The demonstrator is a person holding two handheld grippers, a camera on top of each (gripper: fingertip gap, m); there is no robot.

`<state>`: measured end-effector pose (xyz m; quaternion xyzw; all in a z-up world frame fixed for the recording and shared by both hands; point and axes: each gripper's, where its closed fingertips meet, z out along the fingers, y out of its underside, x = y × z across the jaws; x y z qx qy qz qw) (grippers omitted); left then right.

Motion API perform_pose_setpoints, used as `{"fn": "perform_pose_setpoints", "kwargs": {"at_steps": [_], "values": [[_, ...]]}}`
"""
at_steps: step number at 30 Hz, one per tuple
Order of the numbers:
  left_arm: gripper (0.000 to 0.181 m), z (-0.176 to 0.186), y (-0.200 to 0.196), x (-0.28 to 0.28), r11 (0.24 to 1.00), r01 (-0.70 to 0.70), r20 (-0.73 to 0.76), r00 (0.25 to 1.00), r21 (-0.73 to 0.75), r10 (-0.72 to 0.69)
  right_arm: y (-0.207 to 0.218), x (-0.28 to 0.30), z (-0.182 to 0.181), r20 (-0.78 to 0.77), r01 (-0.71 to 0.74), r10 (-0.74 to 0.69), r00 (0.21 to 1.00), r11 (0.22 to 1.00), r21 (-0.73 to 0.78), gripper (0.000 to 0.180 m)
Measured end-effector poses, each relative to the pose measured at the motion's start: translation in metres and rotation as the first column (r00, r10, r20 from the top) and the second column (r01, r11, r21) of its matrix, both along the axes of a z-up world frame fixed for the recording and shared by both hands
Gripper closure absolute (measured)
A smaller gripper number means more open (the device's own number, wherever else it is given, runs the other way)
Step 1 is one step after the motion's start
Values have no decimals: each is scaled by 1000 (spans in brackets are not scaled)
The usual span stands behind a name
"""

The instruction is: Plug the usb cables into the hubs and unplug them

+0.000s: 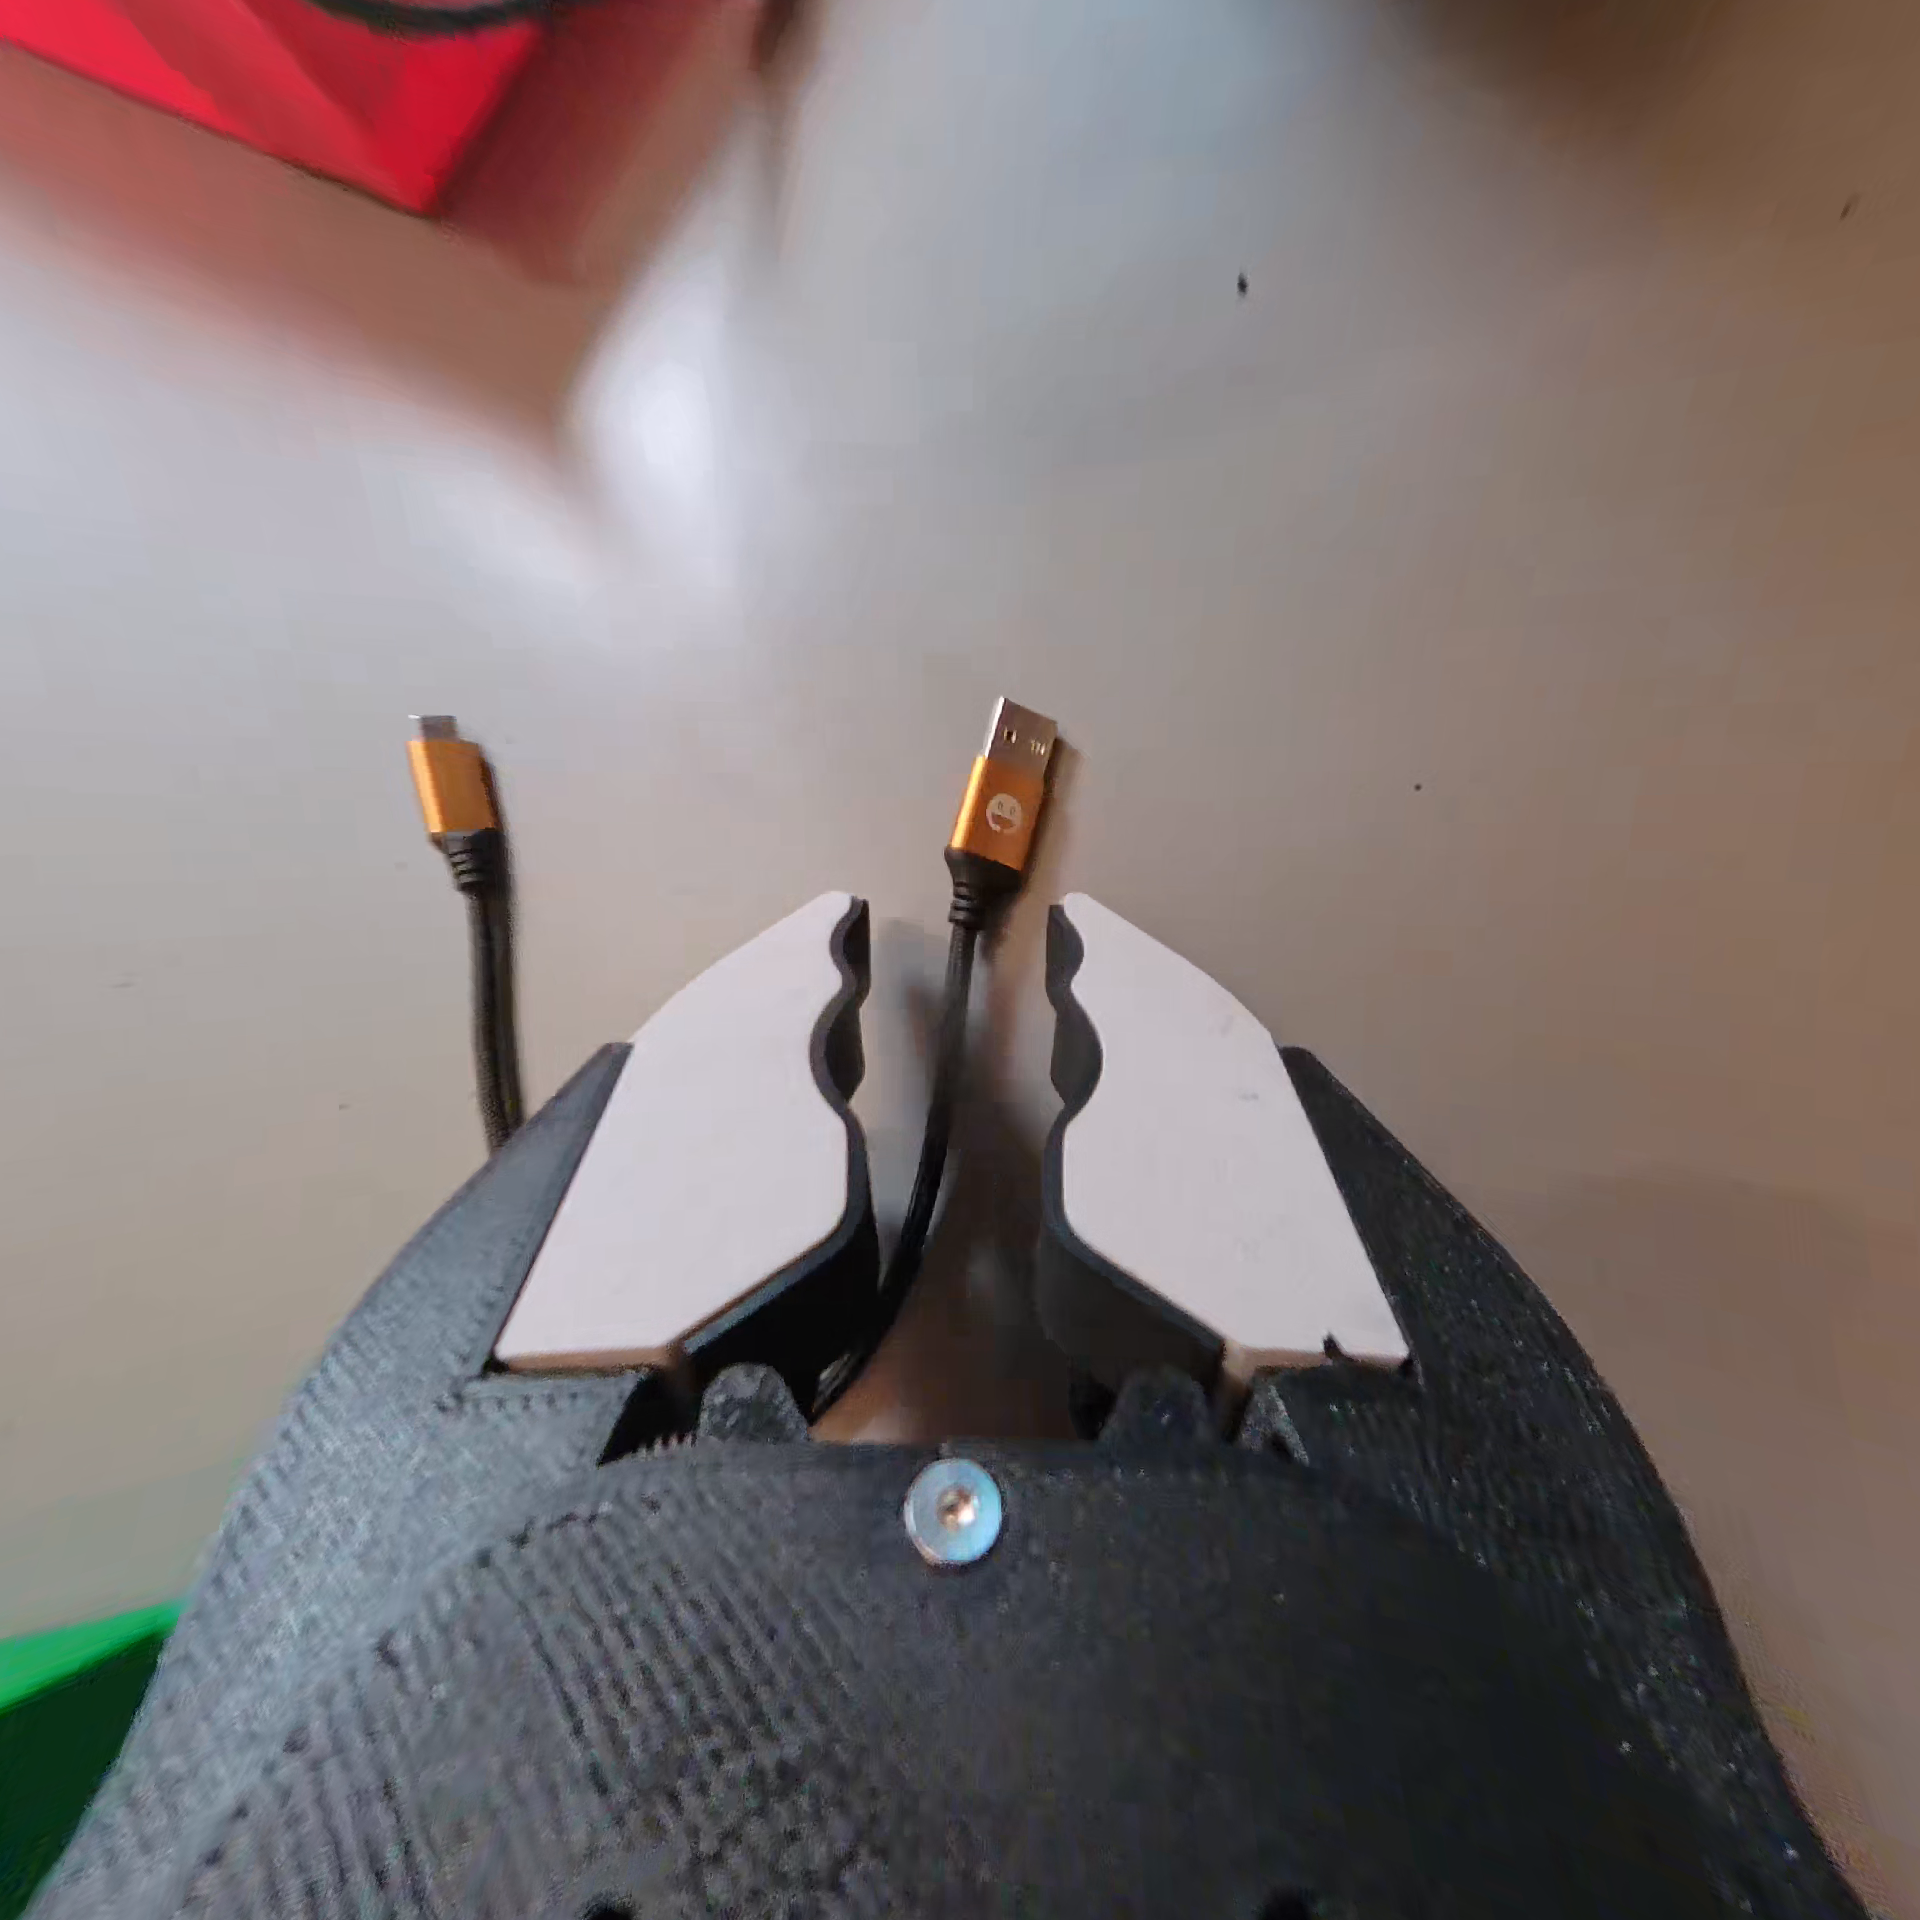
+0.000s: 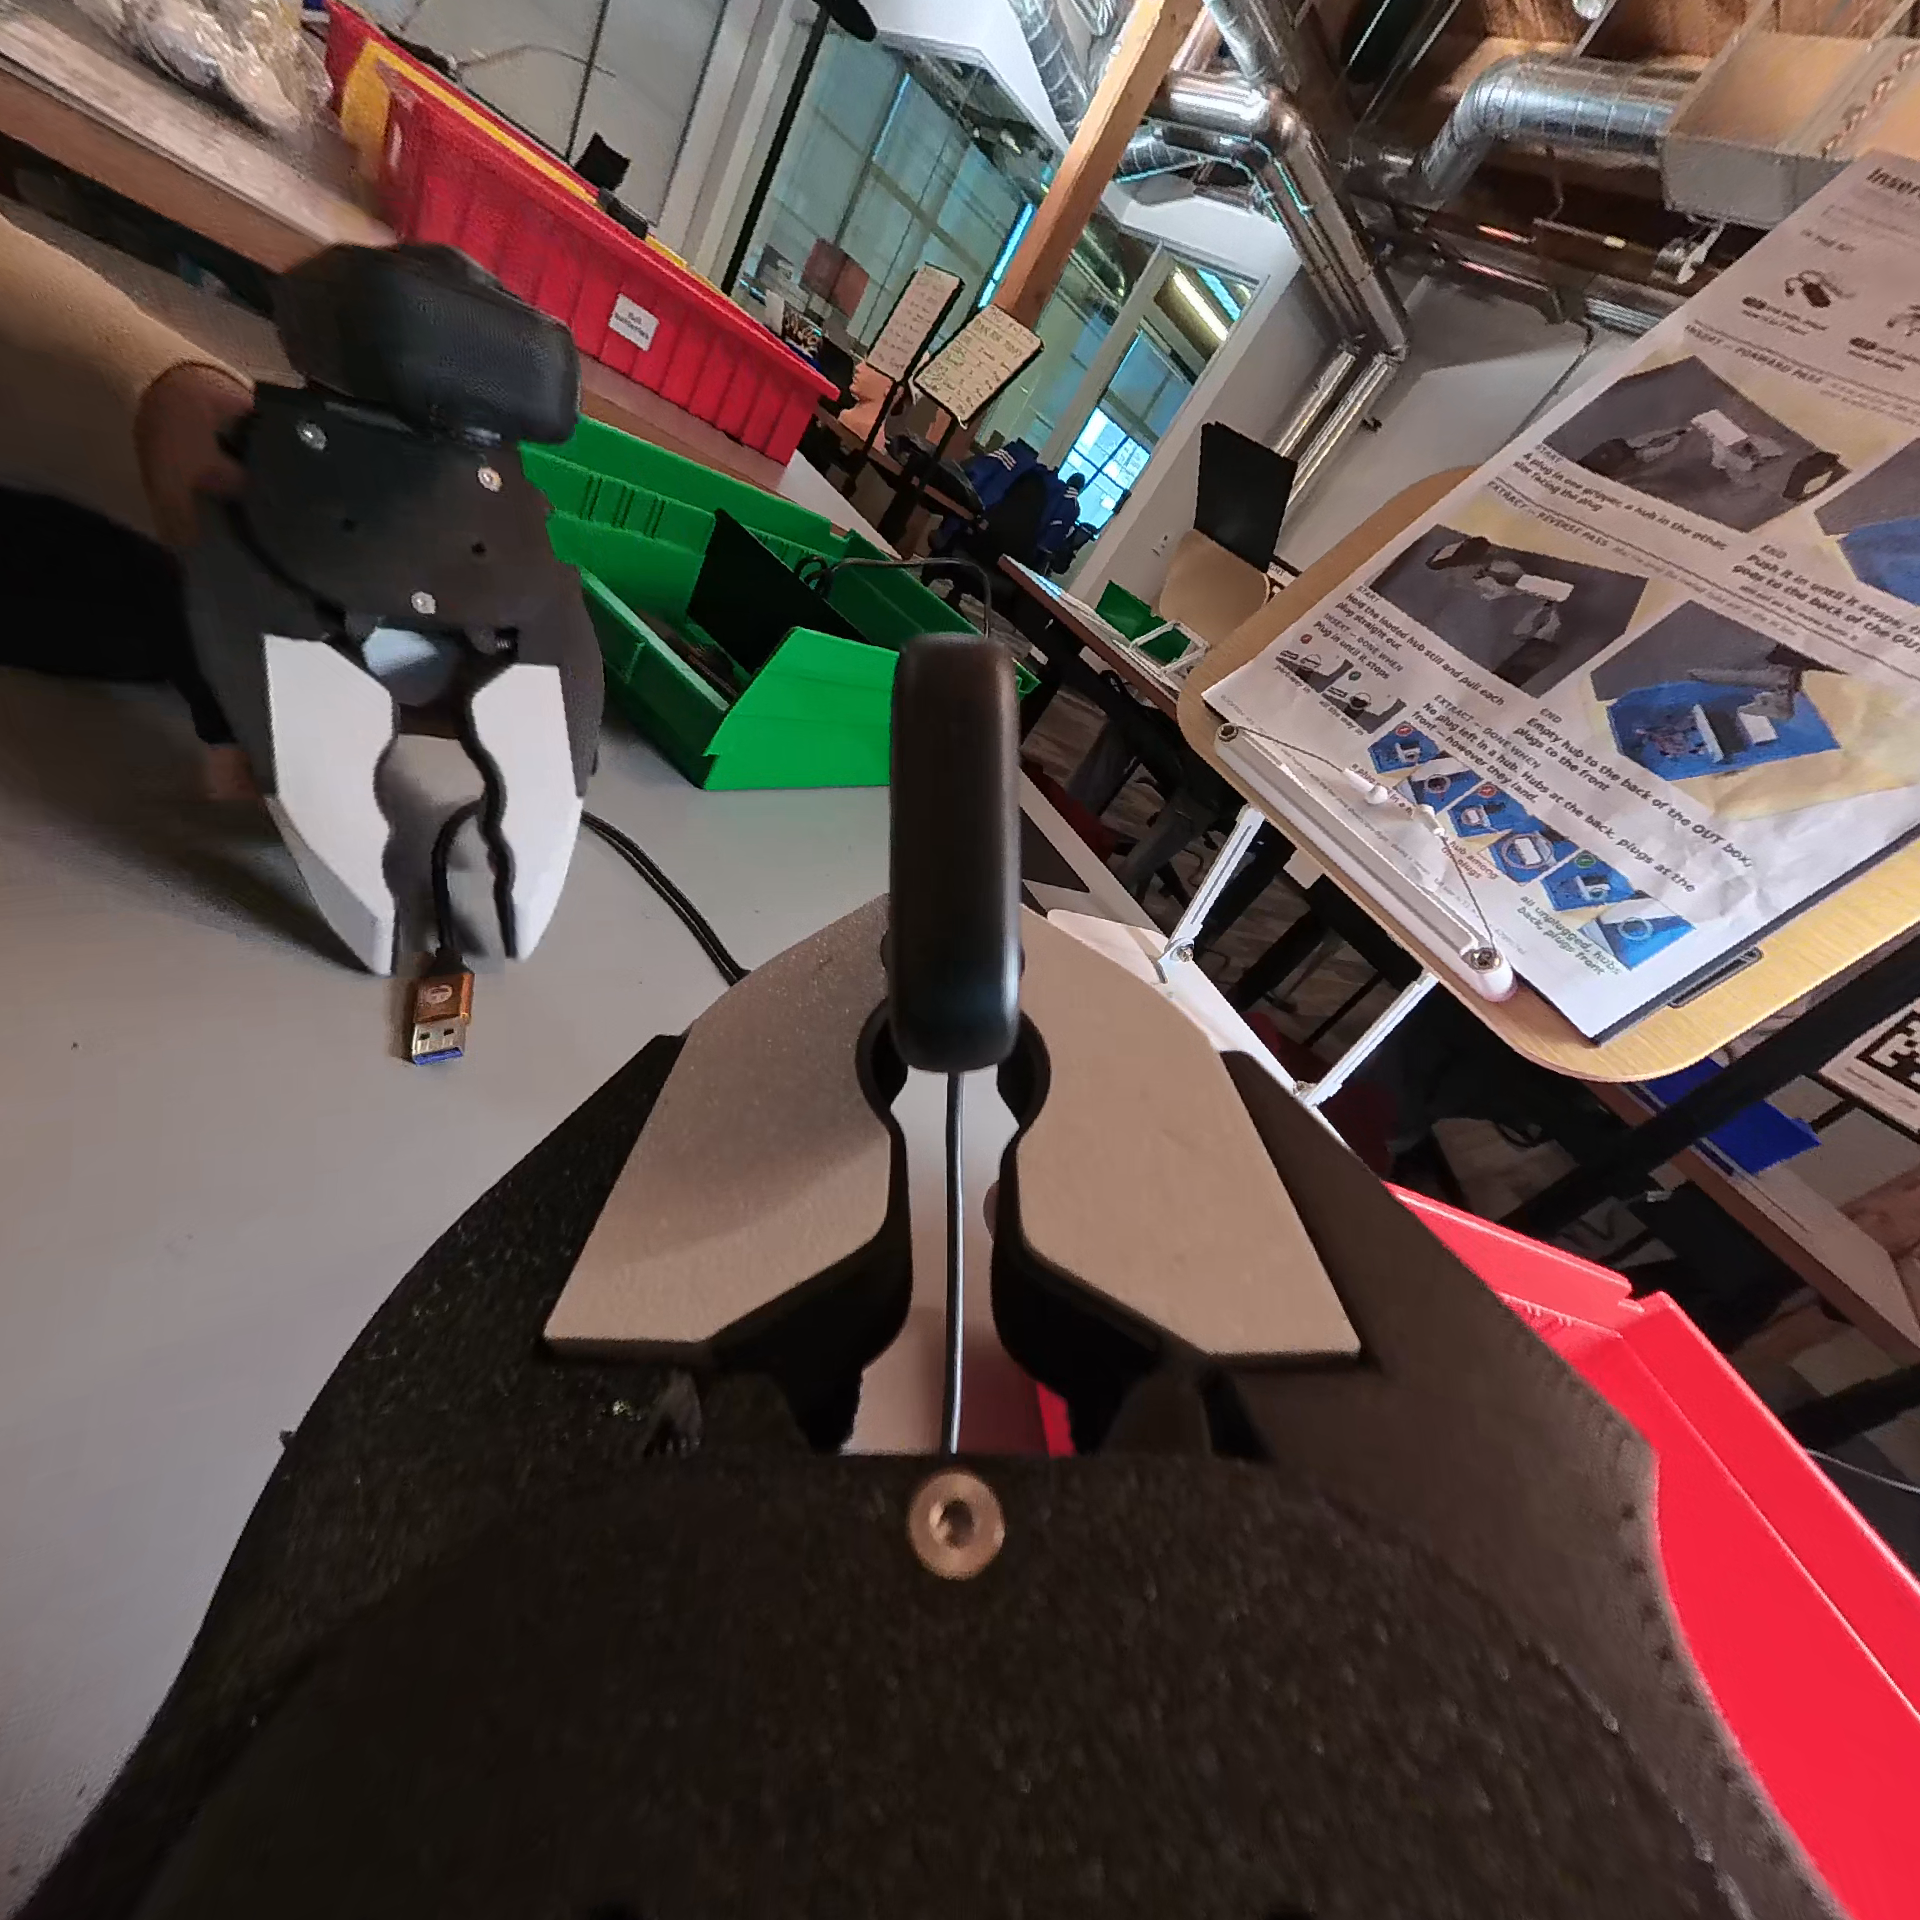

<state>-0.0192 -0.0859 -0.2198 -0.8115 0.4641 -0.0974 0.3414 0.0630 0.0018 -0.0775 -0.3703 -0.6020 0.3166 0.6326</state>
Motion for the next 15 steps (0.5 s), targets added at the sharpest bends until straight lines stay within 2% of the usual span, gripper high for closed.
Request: {"fn": "perform_pose_setpoints", "kwargs": {"at_steps": [4,6,8,10,12,15], "values": [[167,-3,1,5,999,38,8,999,-36,-37,-1,0,0,3,-3,3,1000,1000,2,168],[170,-2,0,6,998,51,26,998,-36,-50,-1,0,-2,9,-7,7,1000,1000,-2,168],[172,13,-2,15,997,74,152,986,-17,-71,-2,0,-3,13,-12,12,1000,1000,2,168],[172,46,-10,28,991,131,391,912,2,-122,-4,0,-2,13,-15,15,1000,1000,16,168],[172,84,-20,35,980,193,595,782,46,-183,-6,0,-1,13,-19,19,1000,999,30,168],[172,115,-30,36,966,239,727,645,98,-234,-8,-1,-3,18,-25,25,1000,999,32,168]]}}
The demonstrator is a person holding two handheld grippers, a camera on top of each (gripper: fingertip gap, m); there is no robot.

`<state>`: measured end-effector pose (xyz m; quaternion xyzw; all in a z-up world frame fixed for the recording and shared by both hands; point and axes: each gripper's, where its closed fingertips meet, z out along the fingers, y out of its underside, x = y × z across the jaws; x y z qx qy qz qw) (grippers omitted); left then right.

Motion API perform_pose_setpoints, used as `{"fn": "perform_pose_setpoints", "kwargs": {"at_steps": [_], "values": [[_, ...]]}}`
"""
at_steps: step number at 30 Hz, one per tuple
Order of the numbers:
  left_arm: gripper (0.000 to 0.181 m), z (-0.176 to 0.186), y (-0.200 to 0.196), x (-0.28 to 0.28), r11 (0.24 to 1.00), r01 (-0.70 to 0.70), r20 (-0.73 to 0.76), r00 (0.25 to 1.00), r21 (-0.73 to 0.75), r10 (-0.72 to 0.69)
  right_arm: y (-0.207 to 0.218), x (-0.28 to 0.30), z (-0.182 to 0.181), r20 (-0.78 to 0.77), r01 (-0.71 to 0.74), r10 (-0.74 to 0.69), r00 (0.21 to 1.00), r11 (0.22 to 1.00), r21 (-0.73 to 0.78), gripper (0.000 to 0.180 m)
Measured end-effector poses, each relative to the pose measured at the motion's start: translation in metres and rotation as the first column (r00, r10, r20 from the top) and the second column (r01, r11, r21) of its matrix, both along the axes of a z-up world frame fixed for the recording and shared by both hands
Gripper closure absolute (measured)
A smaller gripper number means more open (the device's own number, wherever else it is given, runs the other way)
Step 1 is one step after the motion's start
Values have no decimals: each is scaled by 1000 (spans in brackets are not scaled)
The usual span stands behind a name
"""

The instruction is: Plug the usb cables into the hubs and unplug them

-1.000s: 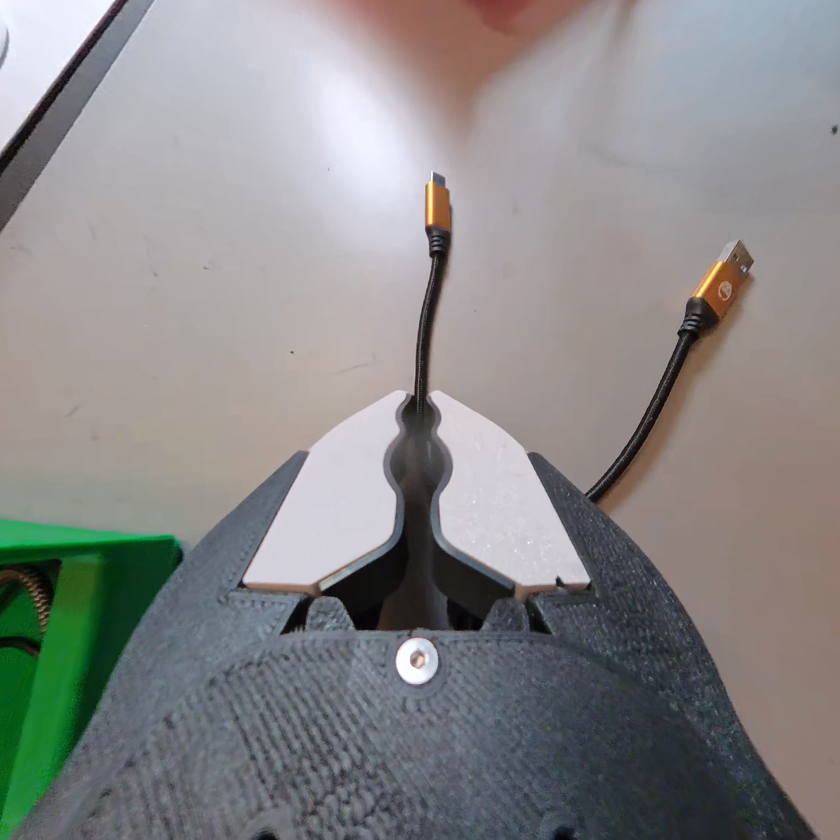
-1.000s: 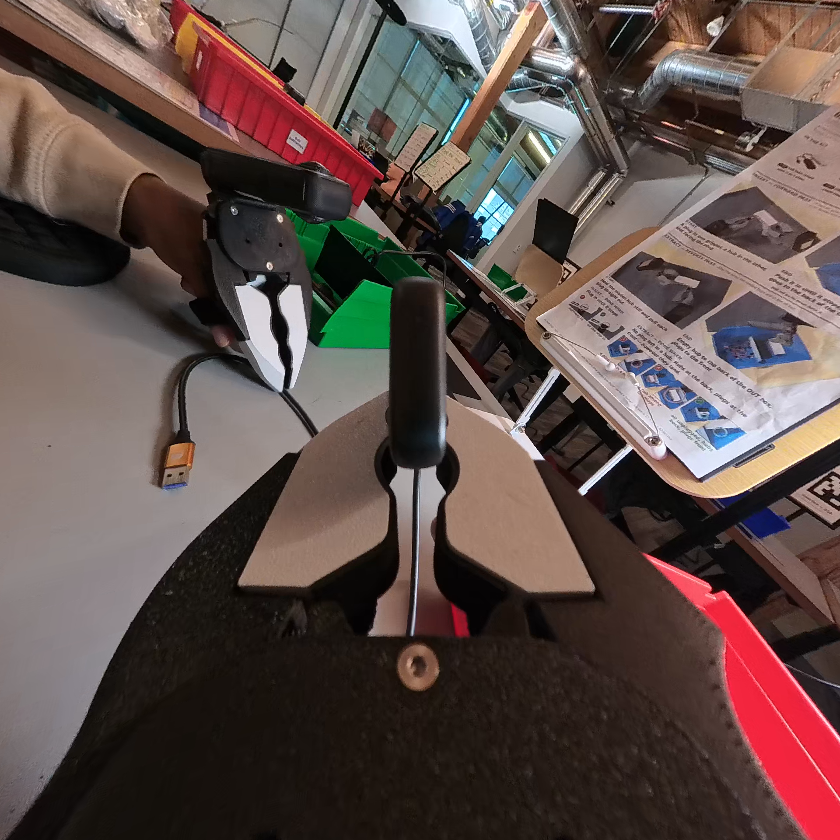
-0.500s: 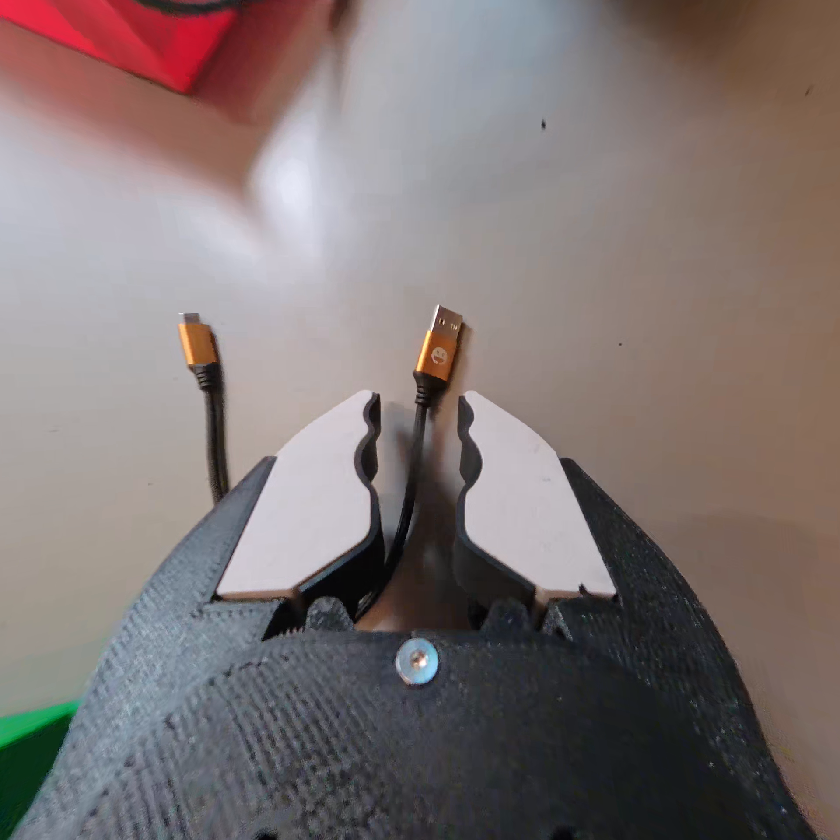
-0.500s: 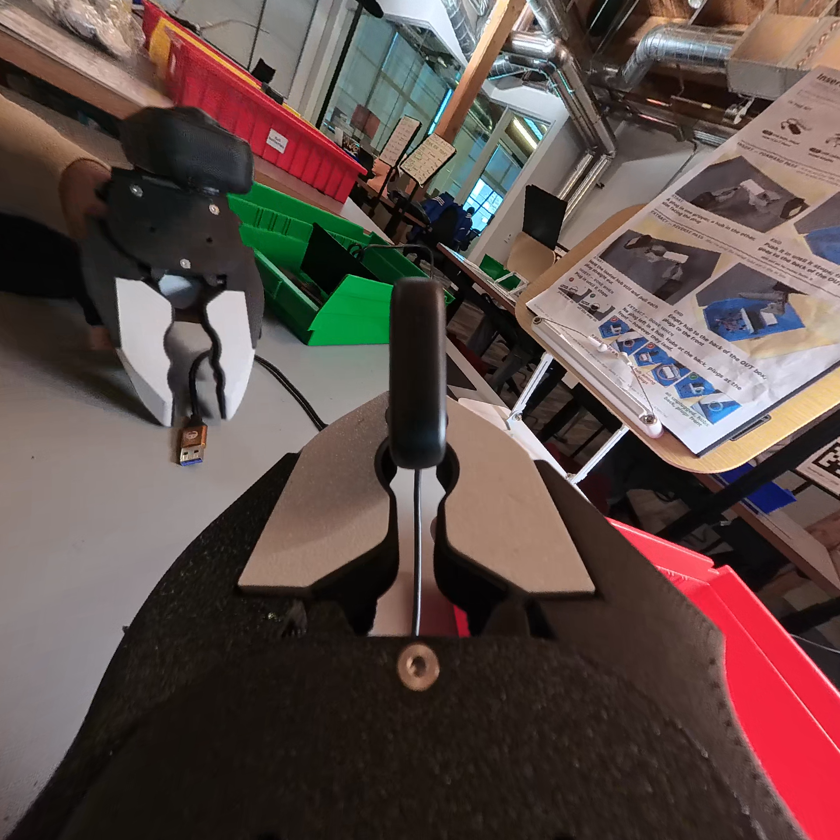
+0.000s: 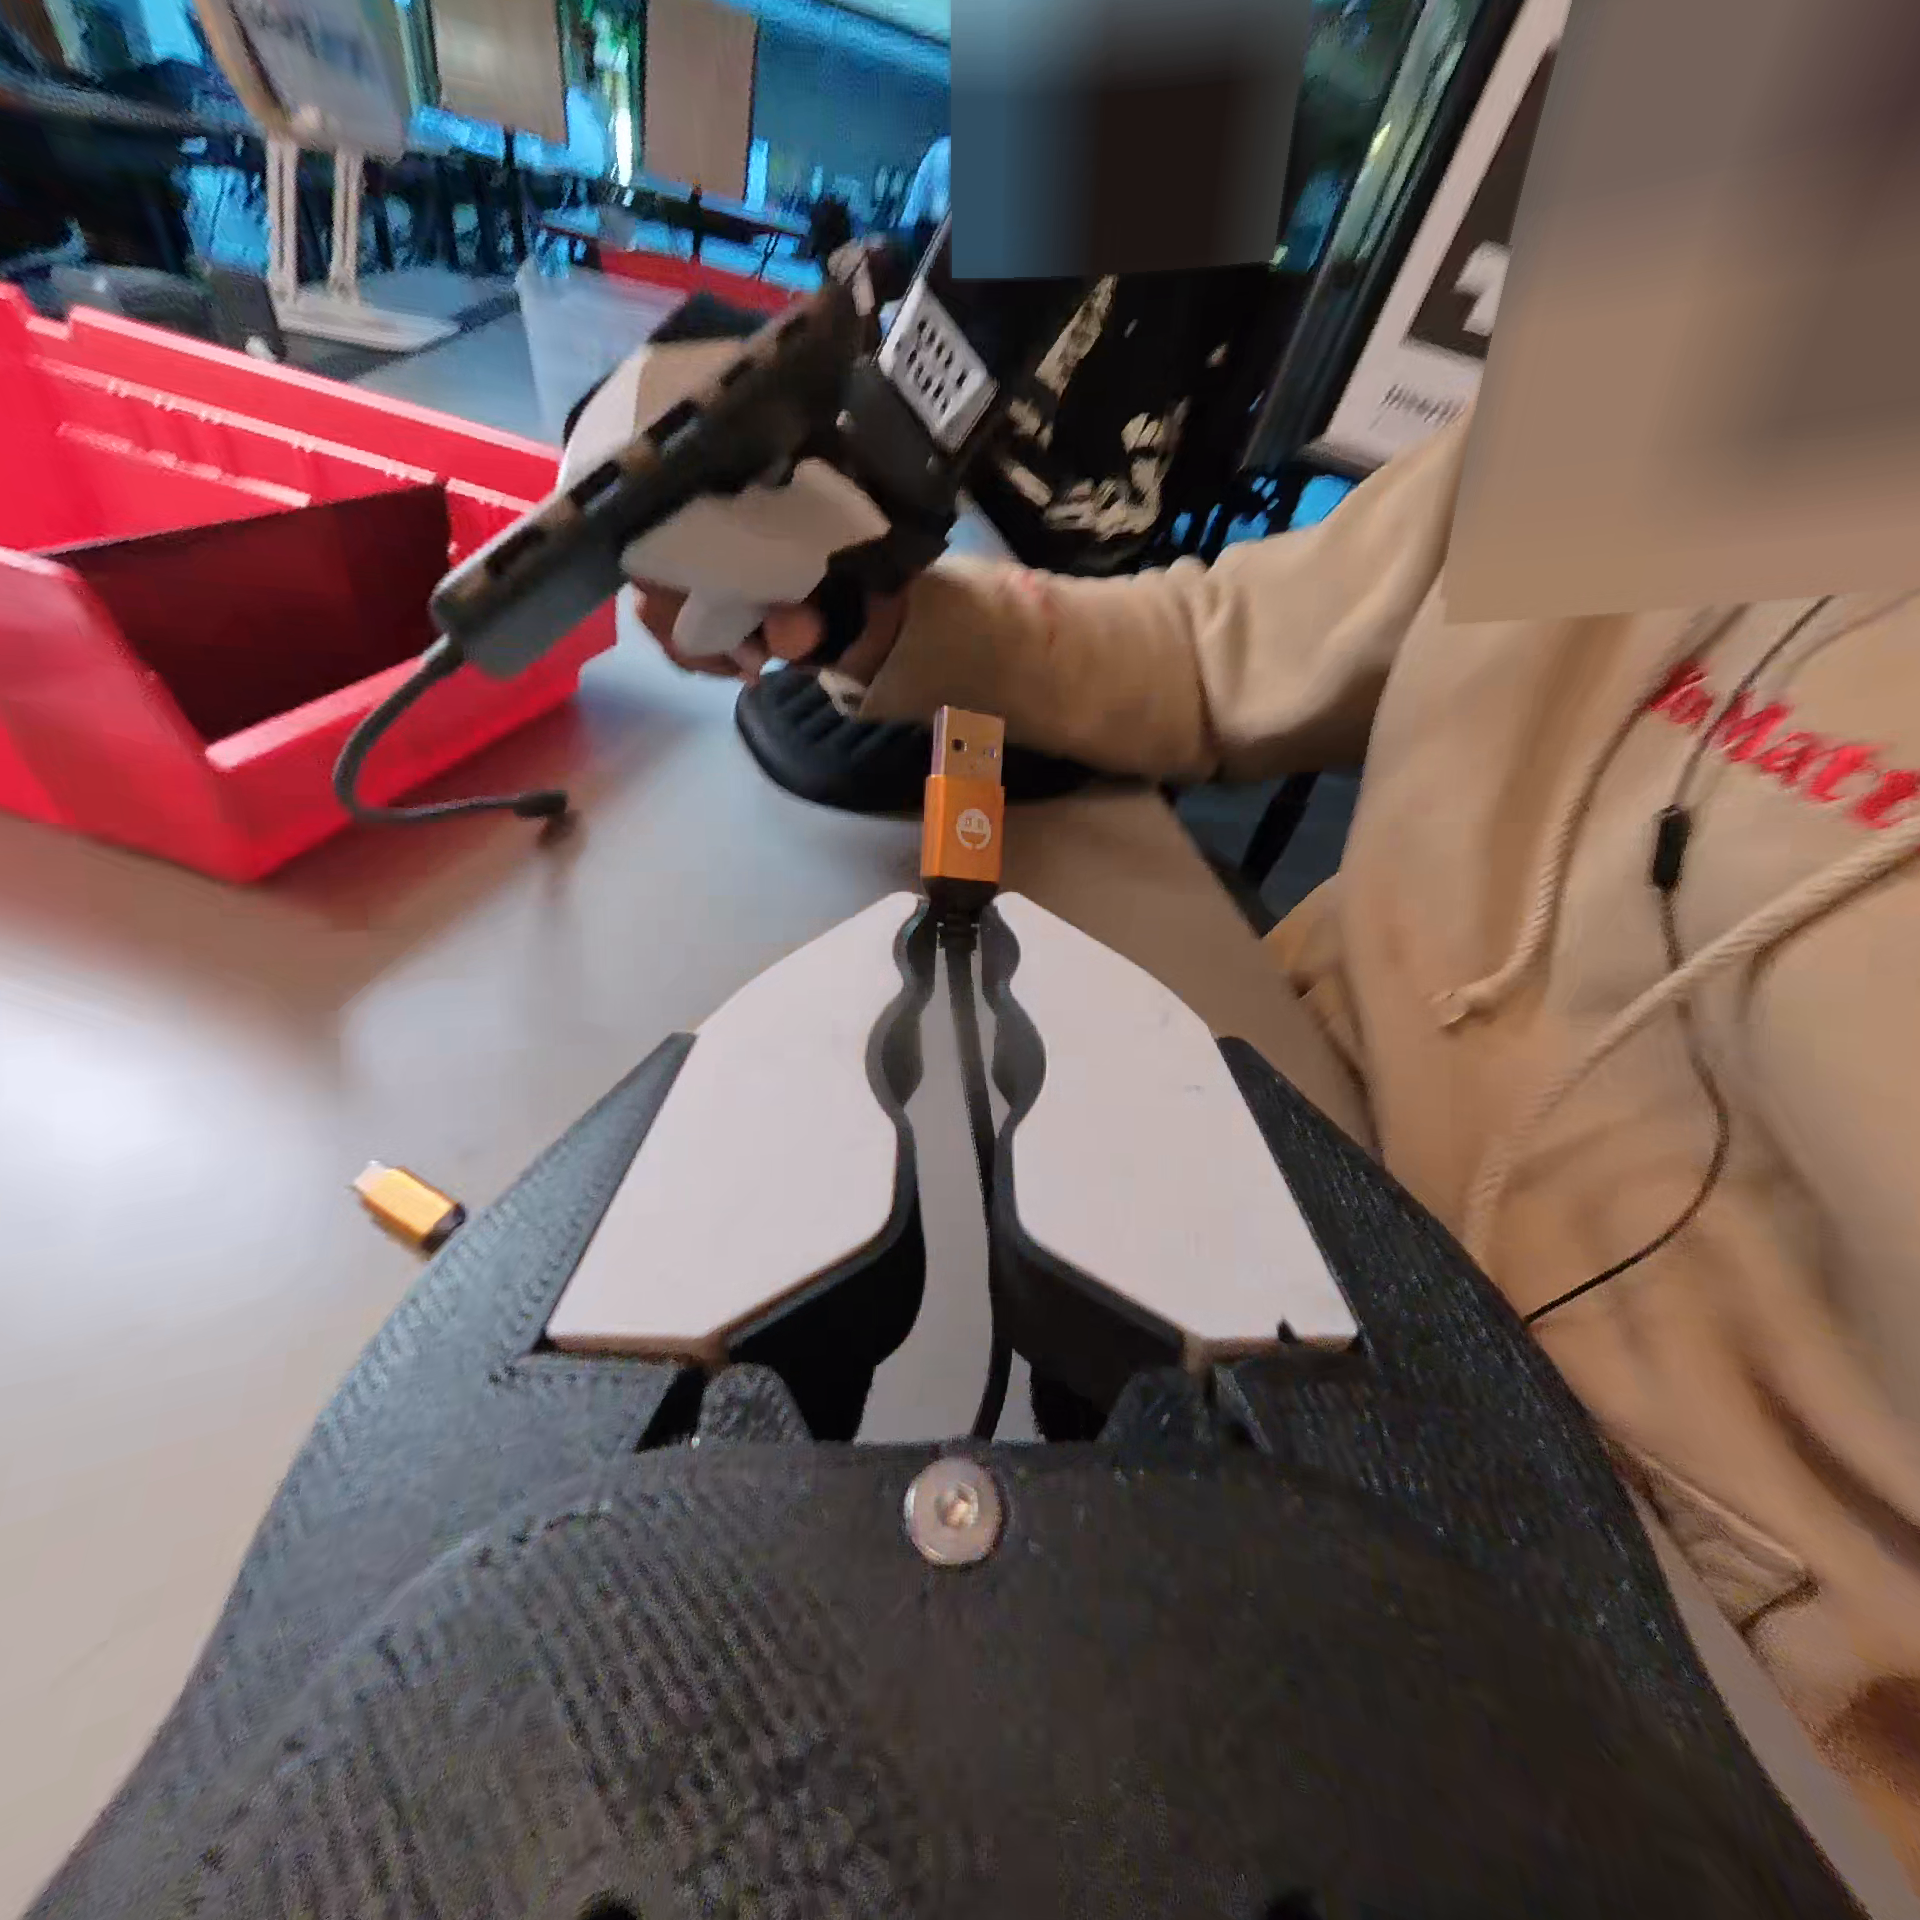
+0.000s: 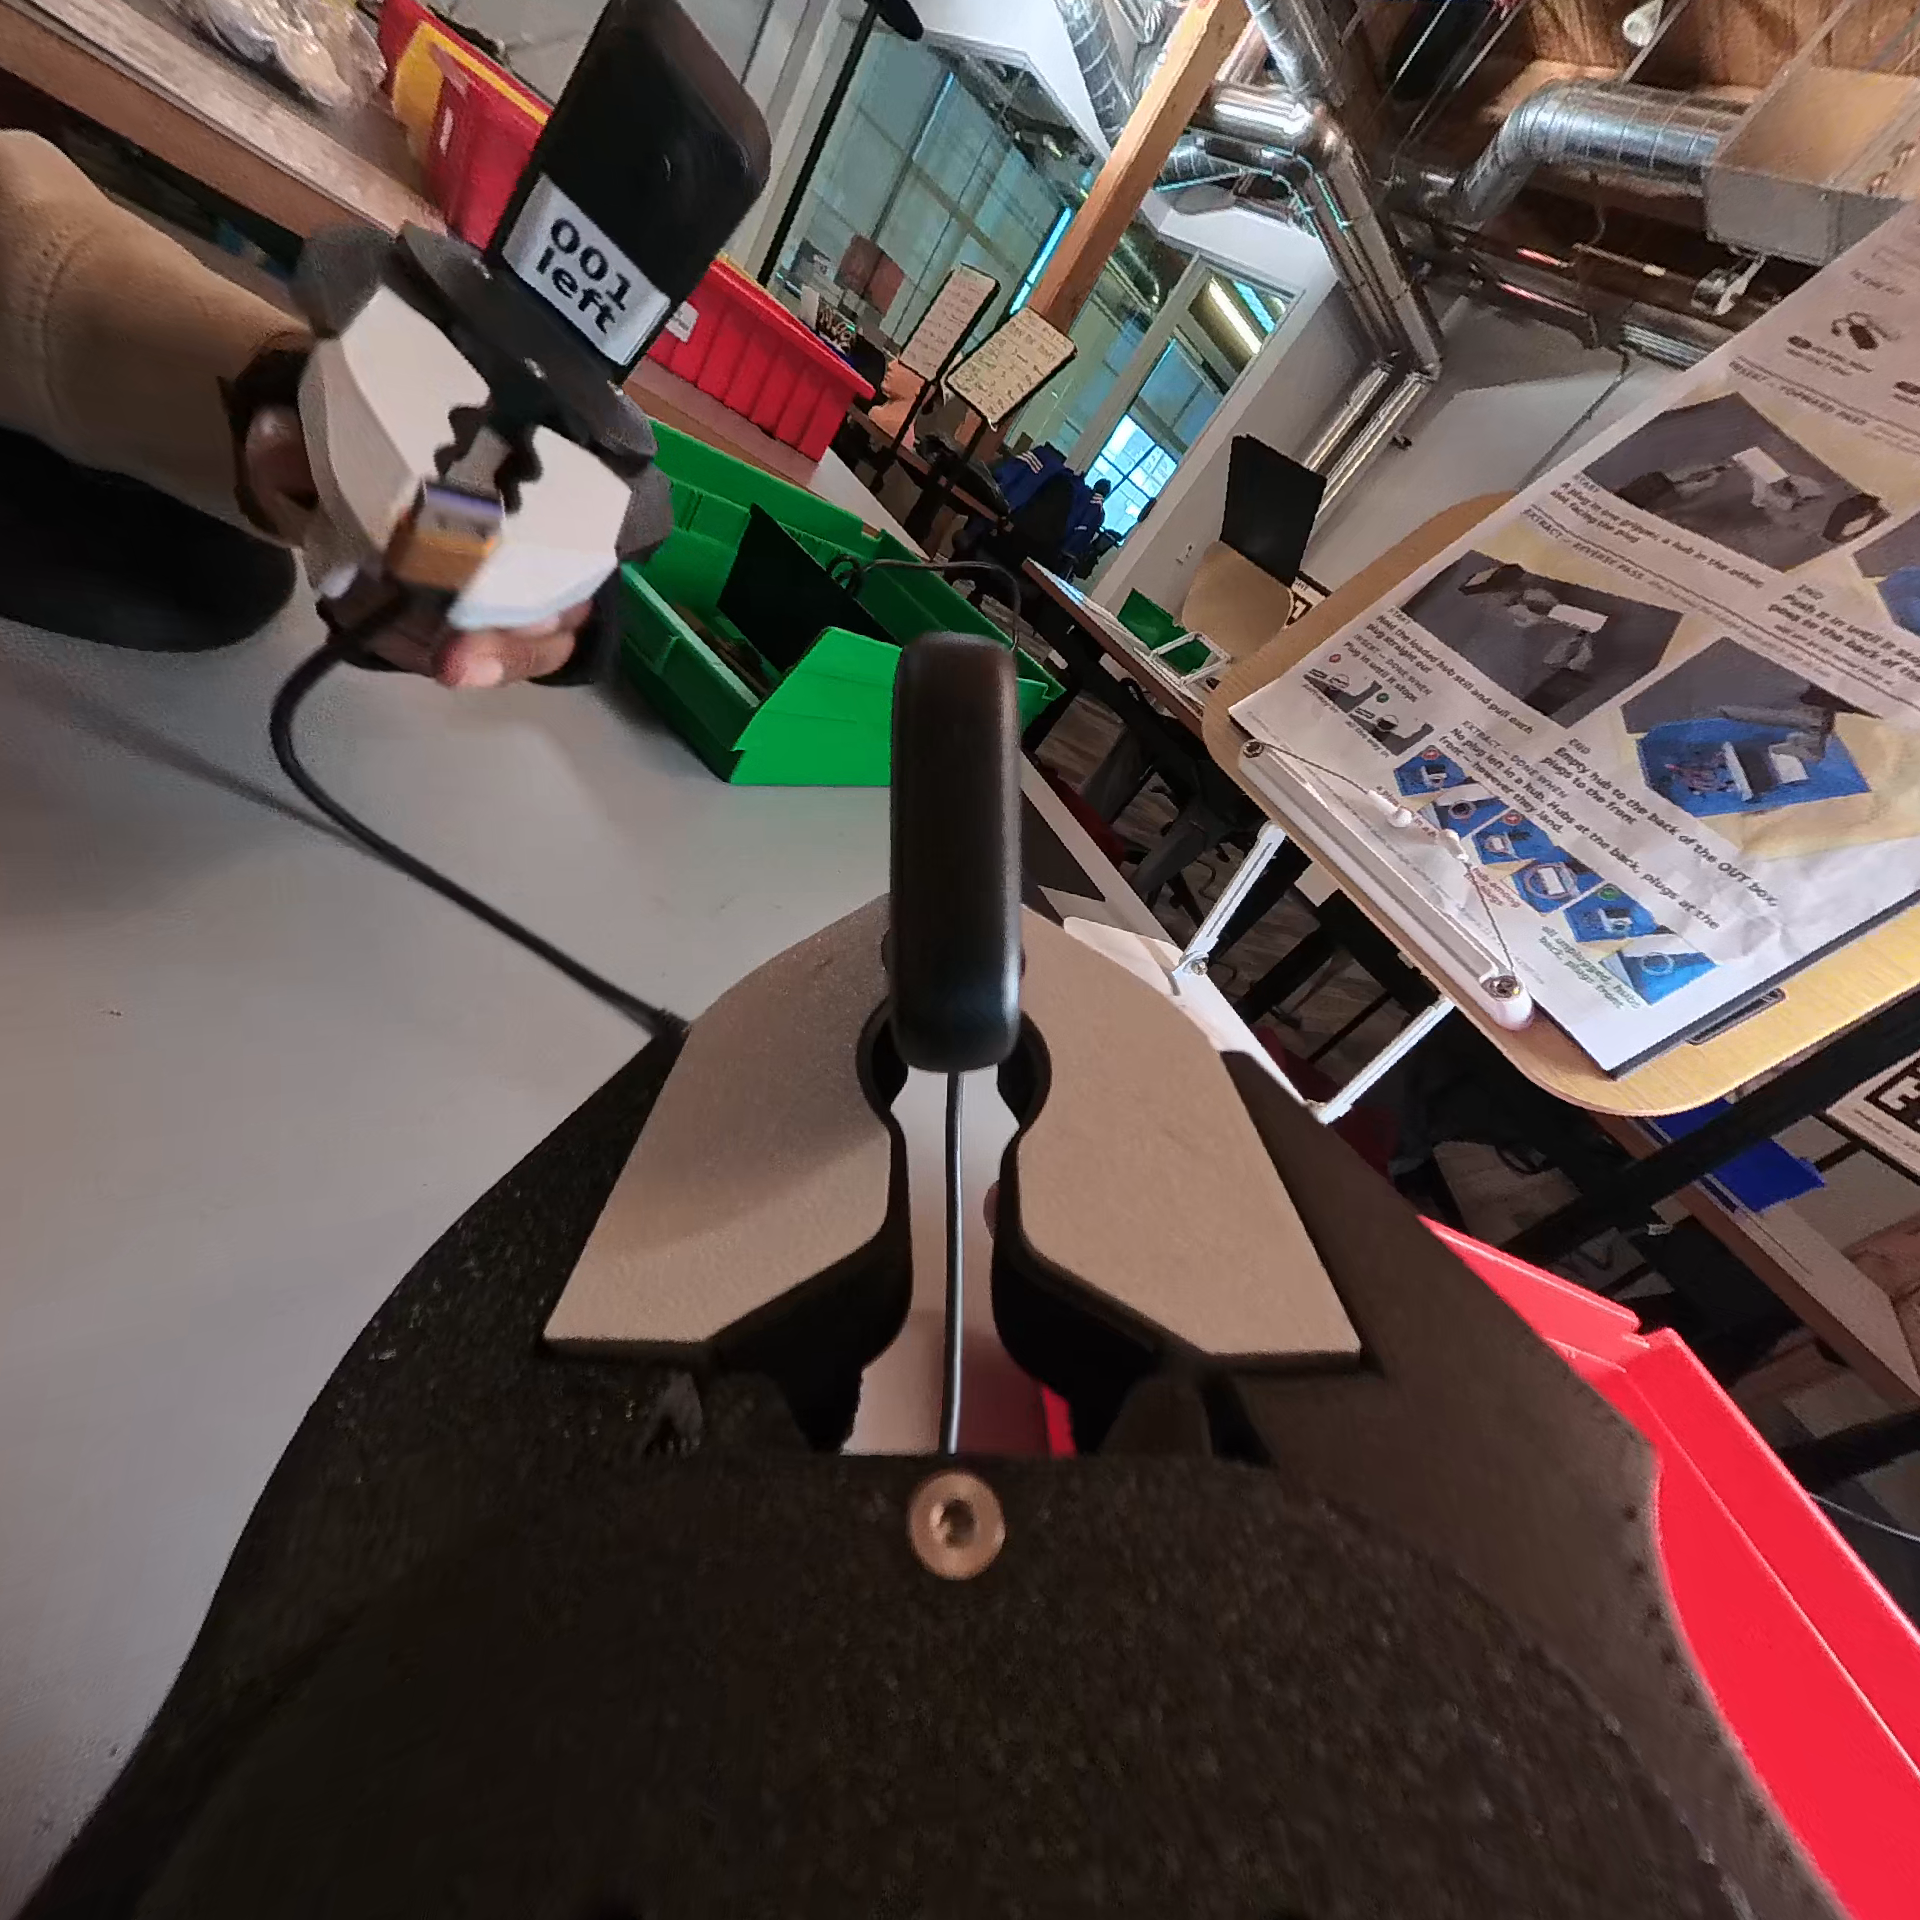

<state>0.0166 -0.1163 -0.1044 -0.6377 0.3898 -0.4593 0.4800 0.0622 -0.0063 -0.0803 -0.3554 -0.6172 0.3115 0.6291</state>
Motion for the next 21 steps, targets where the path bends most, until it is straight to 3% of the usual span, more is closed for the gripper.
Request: {"fn": "perform_pose_setpoints", "kwargs": {"at_steps": [5,12,16,19,21], "values": [[173,1,-4,0,1000,2,-4,1000,9,-2,-1,-2,-3,9,-1,1,1000,1000,-5,168],[172,-52,11,7,992,-122,-339,935,-24,107,-1,-2,-5,15,-6,6,1000,1000,-7,168],[168,-63,7,16,995,-73,-346,937,-68,45,0,-1,-4,12,-1,1,1000,1000,0,168],[159,-64,26,-1,981,-174,-379,916,-82,131,0,-1,-3,4,-2,2,1000,1000,-4,168],[159,-72,46,-25,944,-316,-456,857,-98,240,-1,-1,-2,-1,-7,7,1000,1000,-7,168]]}}
